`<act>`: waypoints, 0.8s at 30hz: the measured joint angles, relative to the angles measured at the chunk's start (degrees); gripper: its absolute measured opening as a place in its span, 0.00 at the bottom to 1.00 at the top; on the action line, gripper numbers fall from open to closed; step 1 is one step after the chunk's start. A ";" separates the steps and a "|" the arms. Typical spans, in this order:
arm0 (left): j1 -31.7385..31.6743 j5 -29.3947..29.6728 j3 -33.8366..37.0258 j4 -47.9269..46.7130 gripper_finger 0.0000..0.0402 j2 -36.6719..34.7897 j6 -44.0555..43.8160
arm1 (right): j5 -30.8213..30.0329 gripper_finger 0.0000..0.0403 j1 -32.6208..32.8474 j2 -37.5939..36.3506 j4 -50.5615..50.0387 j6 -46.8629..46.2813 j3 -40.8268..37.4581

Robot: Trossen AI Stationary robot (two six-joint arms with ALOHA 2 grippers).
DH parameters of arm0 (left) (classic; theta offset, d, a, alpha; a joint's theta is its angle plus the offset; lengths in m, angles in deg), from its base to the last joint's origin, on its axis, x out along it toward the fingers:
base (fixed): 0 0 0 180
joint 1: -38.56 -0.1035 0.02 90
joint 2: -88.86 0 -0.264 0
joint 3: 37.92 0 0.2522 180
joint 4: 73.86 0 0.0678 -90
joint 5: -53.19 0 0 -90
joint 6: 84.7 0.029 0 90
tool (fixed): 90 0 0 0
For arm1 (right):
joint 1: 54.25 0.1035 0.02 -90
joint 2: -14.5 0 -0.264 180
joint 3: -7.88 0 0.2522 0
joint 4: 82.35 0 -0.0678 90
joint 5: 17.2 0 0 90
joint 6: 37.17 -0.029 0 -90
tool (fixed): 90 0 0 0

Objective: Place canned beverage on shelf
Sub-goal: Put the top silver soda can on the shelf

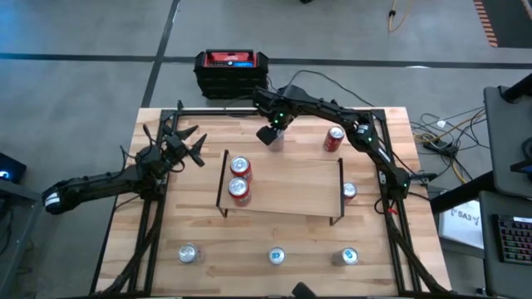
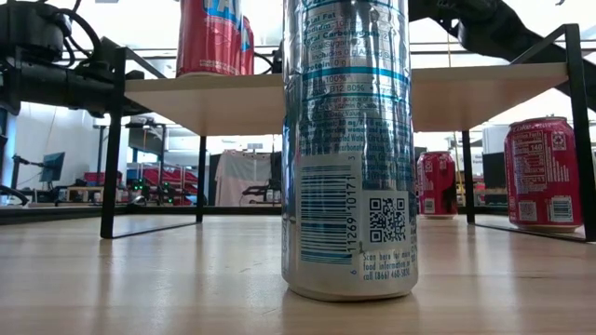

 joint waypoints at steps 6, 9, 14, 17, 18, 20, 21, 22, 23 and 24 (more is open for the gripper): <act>-0.02 0.00 0.00 0.00 0.49 0.00 0.00 | -0.40 0.60 0.00 -2.90 -2.82 -0.14 0.37; 0.00 0.02 -0.02 0.00 0.49 0.00 0.00 | -0.41 0.60 0.00 -4.44 -3.12 -0.25 0.37; 0.00 0.00 -0.02 0.00 0.49 0.00 0.00 | 0.04 0.60 0.00 -8.09 -6.63 -1.57 0.46; -0.02 0.00 -0.02 0.00 0.49 0.00 0.00 | 0.05 0.60 0.00 -10.81 -8.14 -2.84 0.50; -0.02 0.00 -0.02 0.00 0.49 0.00 0.00 | 0.04 0.60 0.01 -11.75 -8.44 -3.21 0.50; -0.02 0.01 -0.02 0.00 0.49 0.00 0.00 | 0.06 0.60 0.11 -13.90 -8.64 -4.19 0.50; -0.01 0.01 -0.02 0.00 0.49 0.00 0.00 | 0.10 0.60 0.13 -15.07 -8.62 -4.46 0.50; -0.01 0.00 -0.02 0.00 0.49 0.00 0.00 | 0.14 0.60 0.19 -16.29 -8.65 -4.93 0.52; -0.02 0.00 -0.02 0.01 0.49 0.00 0.00 | 0.28 0.60 0.28 -17.46 -8.74 -5.54 0.53; -0.02 0.00 -0.02 0.00 0.49 0.00 0.00 | 0.66 0.60 0.28 -18.72 -8.86 -5.76 0.57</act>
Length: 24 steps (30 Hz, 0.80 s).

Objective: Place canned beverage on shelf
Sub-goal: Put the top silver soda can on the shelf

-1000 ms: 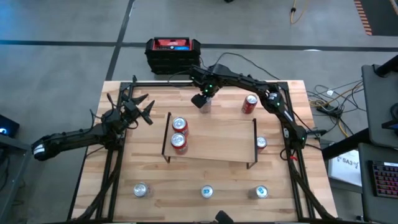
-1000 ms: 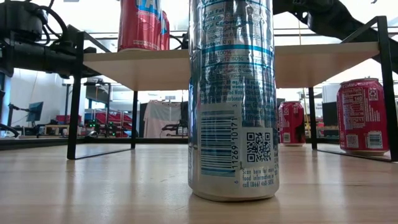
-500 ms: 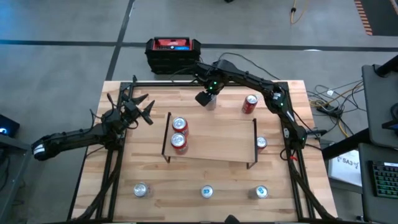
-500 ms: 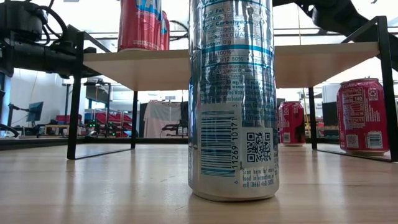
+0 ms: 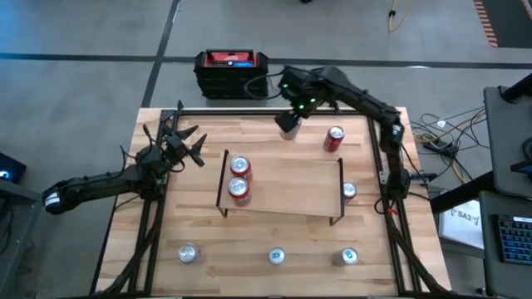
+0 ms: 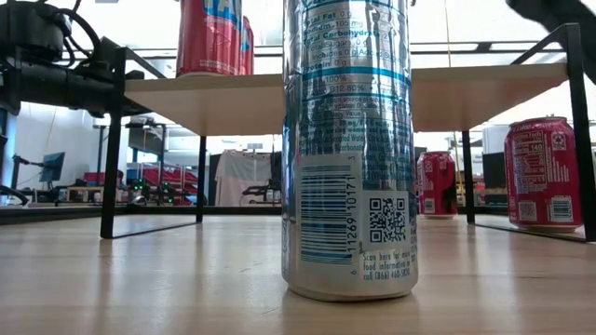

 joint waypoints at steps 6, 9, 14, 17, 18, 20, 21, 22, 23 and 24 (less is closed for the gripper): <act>0.00 0.00 0.00 0.01 0.49 0.00 0.00 | 4.41 0.60 0.73 -5.68 -2.72 -0.56 0.02; 0.01 0.01 0.00 0.00 0.49 0.00 0.00 | 7.11 0.60 2.22 -7.46 -2.94 -1.05 0.00; 0.02 0.00 0.00 0.00 0.49 0.01 0.00 | 16.07 0.60 6.77 -8.73 -2.82 -1.50 0.00; 0.00 0.00 0.00 0.00 0.49 0.00 0.00 | 16.45 0.60 10.02 -8.94 -2.87 -1.48 -0.04; 0.00 0.00 0.00 0.00 0.49 0.00 0.00 | 16.19 0.60 11.06 -8.96 -2.85 -1.46 -0.04; 0.02 0.01 0.00 0.00 0.49 0.02 0.00 | 15.13 0.60 13.09 -9.03 -2.85 -1.19 -0.05; 0.00 0.00 0.00 0.00 0.49 0.00 0.00 | 14.17 0.61 14.17 -9.03 -2.82 -1.20 -0.04; 0.00 0.00 0.00 0.01 0.49 0.00 0.00 | 12.78 0.61 15.28 -8.97 -2.82 -1.18 -0.04; 0.01 0.00 0.00 0.00 0.49 0.01 0.00 | 11.12 0.62 16.38 -8.72 -2.82 -1.18 -0.05; 0.01 0.00 0.00 0.00 0.49 0.00 0.00 | 9.60 0.62 17.33 -8.46 -2.84 -1.16 -0.07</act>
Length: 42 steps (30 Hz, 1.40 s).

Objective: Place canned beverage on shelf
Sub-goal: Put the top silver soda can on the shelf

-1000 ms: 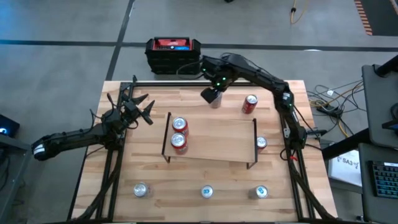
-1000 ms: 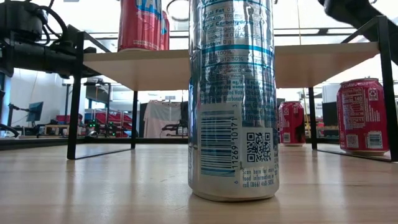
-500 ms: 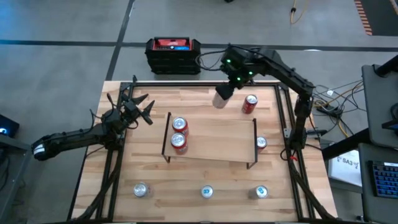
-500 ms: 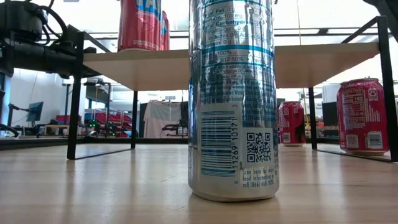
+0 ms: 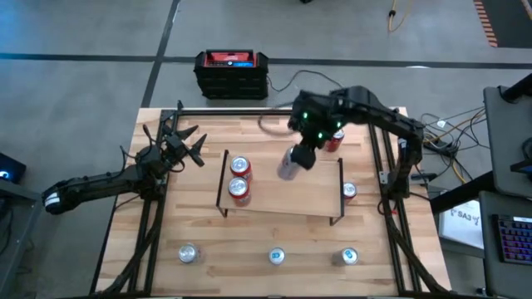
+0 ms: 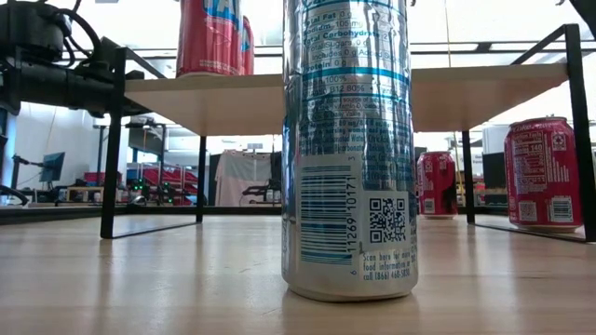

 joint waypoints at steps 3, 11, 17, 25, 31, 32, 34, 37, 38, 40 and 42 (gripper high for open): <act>-0.01 0.01 0.00 0.00 0.49 0.00 0.00 | -1.04 0.60 2.14 1.13 0.04 -0.04 -0.07; 0.00 -0.01 0.00 0.00 0.49 0.01 0.00 | -0.82 0.60 6.32 4.31 0.11 -1.93 -0.19; -0.01 0.01 0.00 0.00 0.49 0.02 0.00 | -1.42 0.60 8.45 6.07 0.17 -2.86 -0.33; -0.01 -0.01 0.00 0.00 0.49 0.02 0.00 | -2.13 0.60 9.95 6.79 0.12 -0.75 -0.83; -0.01 0.00 0.00 0.00 0.49 0.02 0.00 | -3.76 0.60 10.03 6.79 0.39 0.08 -1.81; 0.01 -0.01 0.00 0.00 0.49 0.02 0.00 | -4.12 0.60 10.03 6.75 0.45 0.20 -2.03; -0.01 -0.01 0.00 0.00 0.49 0.02 0.00 | -4.45 0.60 10.03 6.67 0.53 0.23 -2.47; -0.01 0.00 0.00 0.00 0.49 0.02 0.00 | -4.45 0.61 10.17 6.58 0.62 0.26 -3.19; -0.01 -0.01 0.00 0.00 0.49 0.02 0.00 | -4.41 0.61 10.17 6.58 0.61 0.49 -3.31; 0.00 -0.01 0.00 0.00 0.49 0.02 0.00 | -4.40 0.61 10.26 6.58 0.59 0.84 -3.36; 0.00 -0.01 0.00 0.00 0.49 0.02 0.00 | -4.43 0.61 10.28 6.58 0.51 0.83 -3.35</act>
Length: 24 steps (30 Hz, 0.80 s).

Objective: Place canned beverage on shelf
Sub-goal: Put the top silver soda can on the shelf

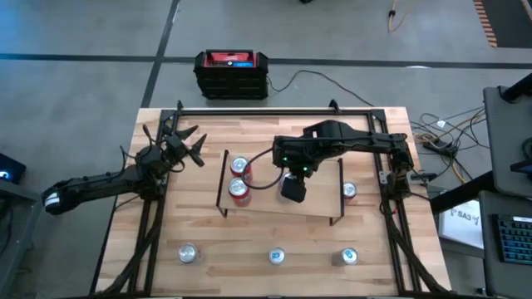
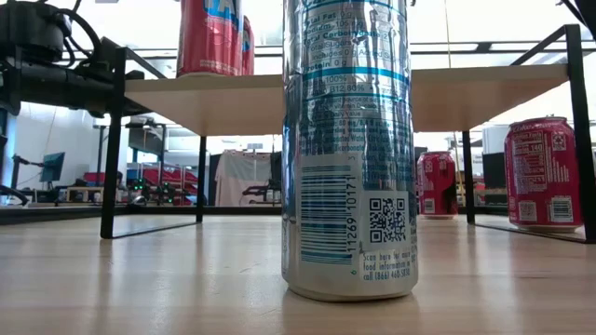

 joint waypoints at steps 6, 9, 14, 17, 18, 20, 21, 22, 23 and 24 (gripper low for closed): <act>-0.02 0.00 0.00 0.00 0.49 0.00 0.00 | 0.17 0.66 0.00 0.02 -0.19 -0.58 0.18; -0.02 0.00 0.00 0.00 0.49 0.00 0.00 | 0.16 0.68 0.02 0.04 -0.17 -0.65 0.18; -0.02 0.00 0.00 0.00 0.49 0.00 0.00 | 0.24 0.70 0.02 0.13 -0.08 -0.95 0.16; 0.00 0.02 0.00 0.00 0.49 0.00 0.00 | 0.36 0.71 0.04 0.15 -0.08 -1.41 0.12; -0.01 0.01 0.00 0.00 0.49 0.00 0.00 | 0.42 0.71 0.02 0.15 -0.05 -1.41 0.12; -0.02 0.00 0.00 0.00 0.49 0.00 0.00 | 0.42 0.71 0.02 0.17 0.11 -1.36 0.12; -0.01 0.01 0.00 0.00 0.49 0.00 0.00 | 0.48 0.71 0.02 0.18 0.20 -1.42 0.11; 0.00 0.00 0.00 0.00 0.49 0.00 0.00 | 0.90 0.71 0.02 0.20 0.30 -1.60 0.09; 0.00 0.00 0.00 0.00 0.49 0.00 0.00 | 1.48 0.71 0.02 0.20 0.48 -1.86 0.09; -0.02 0.02 0.00 0.00 0.49 0.00 0.00 | 2.25 0.71 0.00 0.22 0.71 -2.15 0.09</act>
